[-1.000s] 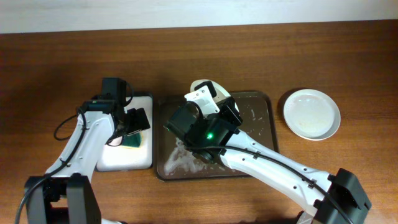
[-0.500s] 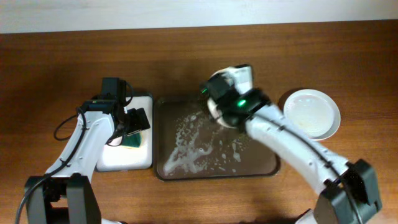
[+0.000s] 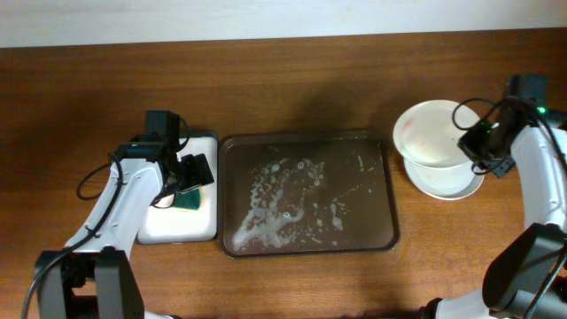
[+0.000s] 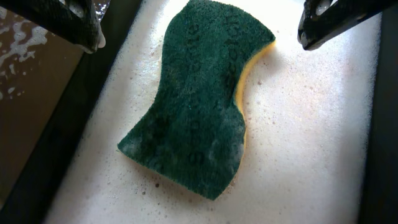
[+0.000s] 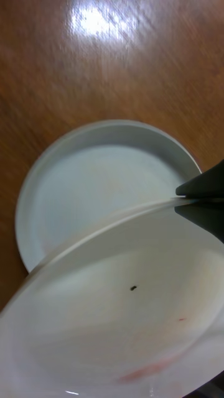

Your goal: Clean dirty plates on tray and stack at the side

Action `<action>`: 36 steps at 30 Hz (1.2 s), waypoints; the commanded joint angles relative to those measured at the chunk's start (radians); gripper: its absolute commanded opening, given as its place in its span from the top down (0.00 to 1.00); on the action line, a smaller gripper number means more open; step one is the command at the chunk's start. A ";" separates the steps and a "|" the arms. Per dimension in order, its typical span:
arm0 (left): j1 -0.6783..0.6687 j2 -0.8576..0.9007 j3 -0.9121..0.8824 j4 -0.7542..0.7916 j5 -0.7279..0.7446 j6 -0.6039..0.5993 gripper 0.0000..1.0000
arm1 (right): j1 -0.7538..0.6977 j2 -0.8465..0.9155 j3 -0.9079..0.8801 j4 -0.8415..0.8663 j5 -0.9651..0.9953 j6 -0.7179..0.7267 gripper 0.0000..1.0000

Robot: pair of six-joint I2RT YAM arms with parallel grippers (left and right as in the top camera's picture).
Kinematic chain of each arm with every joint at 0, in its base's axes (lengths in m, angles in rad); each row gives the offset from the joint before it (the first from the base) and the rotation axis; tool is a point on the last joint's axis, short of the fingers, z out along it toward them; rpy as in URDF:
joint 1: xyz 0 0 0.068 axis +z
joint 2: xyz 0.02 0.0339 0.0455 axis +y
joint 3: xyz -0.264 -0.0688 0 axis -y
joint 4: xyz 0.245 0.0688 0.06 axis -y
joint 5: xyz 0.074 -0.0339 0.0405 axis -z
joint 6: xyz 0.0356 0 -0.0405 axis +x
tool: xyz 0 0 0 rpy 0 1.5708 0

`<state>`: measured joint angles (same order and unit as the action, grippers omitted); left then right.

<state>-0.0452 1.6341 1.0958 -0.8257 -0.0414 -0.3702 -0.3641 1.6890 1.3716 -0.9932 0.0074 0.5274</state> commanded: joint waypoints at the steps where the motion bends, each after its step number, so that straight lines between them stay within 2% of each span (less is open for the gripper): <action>1: 0.002 -0.006 0.003 0.000 0.001 -0.003 0.00 | -0.055 0.022 0.012 0.003 -0.029 -0.015 0.96; 8: 0.002 -0.006 0.003 0.000 0.001 -0.003 0.00 | -0.077 0.027 0.011 -0.019 0.005 -0.049 0.94; 11: 0.002 -0.006 0.003 0.000 0.001 -0.003 0.00 | -0.076 0.027 0.008 -0.025 0.004 -0.048 0.62; 12: 0.002 -0.006 0.003 0.001 0.001 -0.003 0.00 | -0.075 0.027 0.004 -0.029 0.004 -0.049 0.56; 15: 0.002 -0.006 0.003 0.001 0.001 -0.003 0.00 | -0.074 0.027 -0.002 -0.030 -0.017 -0.051 0.47; 20: 0.002 -0.006 0.003 0.011 0.001 -0.002 0.00 | -0.027 0.027 -0.003 -0.012 -0.292 -0.309 0.31; 22: 0.001 -0.007 0.003 0.036 0.018 0.088 0.00 | 0.035 0.027 -0.003 -0.006 -0.356 -0.416 0.20; 23: 0.000 -0.007 0.006 0.072 0.055 0.245 0.00 | 0.092 0.027 -0.003 -0.006 -0.356 -0.461 0.08; 24: 0.000 -0.007 0.014 0.079 0.053 0.282 0.01 | 0.127 0.027 -0.003 -0.006 -0.355 -0.481 0.01; 27: -0.001 -0.007 0.077 0.061 0.055 0.319 0.01 | 0.249 0.027 -0.003 -0.018 -0.333 -0.513 0.01; 30: 0.000 -0.007 0.138 -0.021 0.113 0.319 0.01 | 0.356 0.027 -0.003 -0.062 -0.272 -0.513 0.01; 36: 0.000 -0.013 0.142 -0.241 0.177 0.307 0.01 | 0.417 0.002 -0.003 -0.200 -0.257 -0.456 0.01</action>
<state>-0.0452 1.6341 1.2304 -1.0096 0.0875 -0.0780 0.0452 1.7084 1.3705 -1.1542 -0.2741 0.0448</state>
